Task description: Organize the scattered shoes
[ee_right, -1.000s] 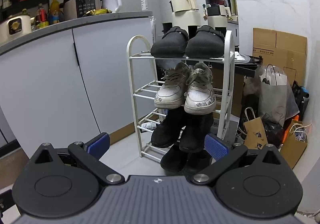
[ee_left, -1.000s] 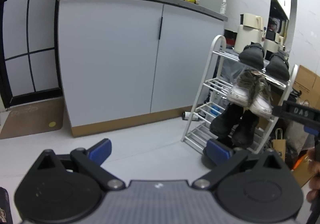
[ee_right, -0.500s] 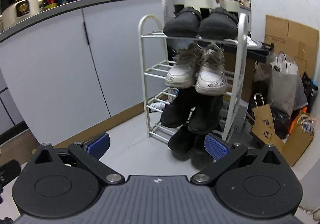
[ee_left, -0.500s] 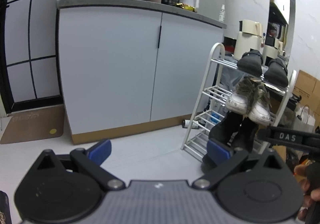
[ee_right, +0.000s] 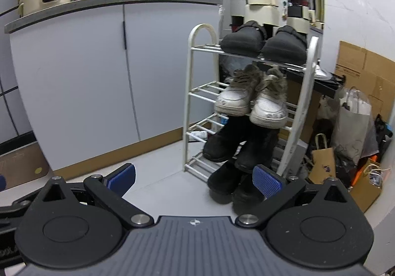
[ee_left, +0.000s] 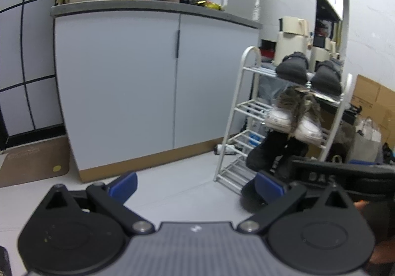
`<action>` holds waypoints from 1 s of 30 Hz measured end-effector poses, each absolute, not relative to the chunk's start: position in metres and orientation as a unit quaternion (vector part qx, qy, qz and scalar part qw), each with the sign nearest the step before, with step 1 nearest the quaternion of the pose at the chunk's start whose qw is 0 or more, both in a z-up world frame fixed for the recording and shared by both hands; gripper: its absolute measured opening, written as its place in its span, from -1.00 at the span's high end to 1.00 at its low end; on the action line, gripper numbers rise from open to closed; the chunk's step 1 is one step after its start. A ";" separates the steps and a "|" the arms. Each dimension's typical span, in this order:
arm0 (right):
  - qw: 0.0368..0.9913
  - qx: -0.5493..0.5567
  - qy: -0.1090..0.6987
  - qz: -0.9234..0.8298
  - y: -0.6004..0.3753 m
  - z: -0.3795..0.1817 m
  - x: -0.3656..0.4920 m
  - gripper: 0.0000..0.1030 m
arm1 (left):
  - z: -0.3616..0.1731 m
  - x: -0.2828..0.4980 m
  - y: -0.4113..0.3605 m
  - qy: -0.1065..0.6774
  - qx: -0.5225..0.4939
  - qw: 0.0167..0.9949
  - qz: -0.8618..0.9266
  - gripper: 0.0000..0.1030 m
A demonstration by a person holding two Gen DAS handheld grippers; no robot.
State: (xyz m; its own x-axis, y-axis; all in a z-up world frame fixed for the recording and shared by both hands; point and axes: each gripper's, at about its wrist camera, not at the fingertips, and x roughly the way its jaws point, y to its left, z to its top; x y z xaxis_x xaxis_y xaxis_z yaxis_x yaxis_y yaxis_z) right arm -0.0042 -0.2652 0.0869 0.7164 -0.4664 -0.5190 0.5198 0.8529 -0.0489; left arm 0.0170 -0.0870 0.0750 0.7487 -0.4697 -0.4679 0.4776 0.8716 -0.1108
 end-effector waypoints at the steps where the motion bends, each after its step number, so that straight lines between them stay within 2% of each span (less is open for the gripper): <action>1: 0.925 0.054 0.266 -0.267 -0.266 0.088 -0.005 -1.00 | 0.076 0.015 -0.087 0.246 0.011 0.934 -0.257 -1.00; 30: 0.920 0.070 0.259 -0.284 -0.273 0.096 -0.017 -1.00 | 0.076 0.012 -0.081 0.254 0.008 0.937 -0.242 -1.00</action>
State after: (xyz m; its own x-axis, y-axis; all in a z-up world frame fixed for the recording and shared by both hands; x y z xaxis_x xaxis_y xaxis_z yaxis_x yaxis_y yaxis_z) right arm -0.0169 -0.2729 0.0955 0.7039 -0.4867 -0.5174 0.5597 0.8285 -0.0180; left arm 0.0120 -0.0811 0.0765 0.7545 -0.4490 -0.4786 0.4568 0.8830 -0.1082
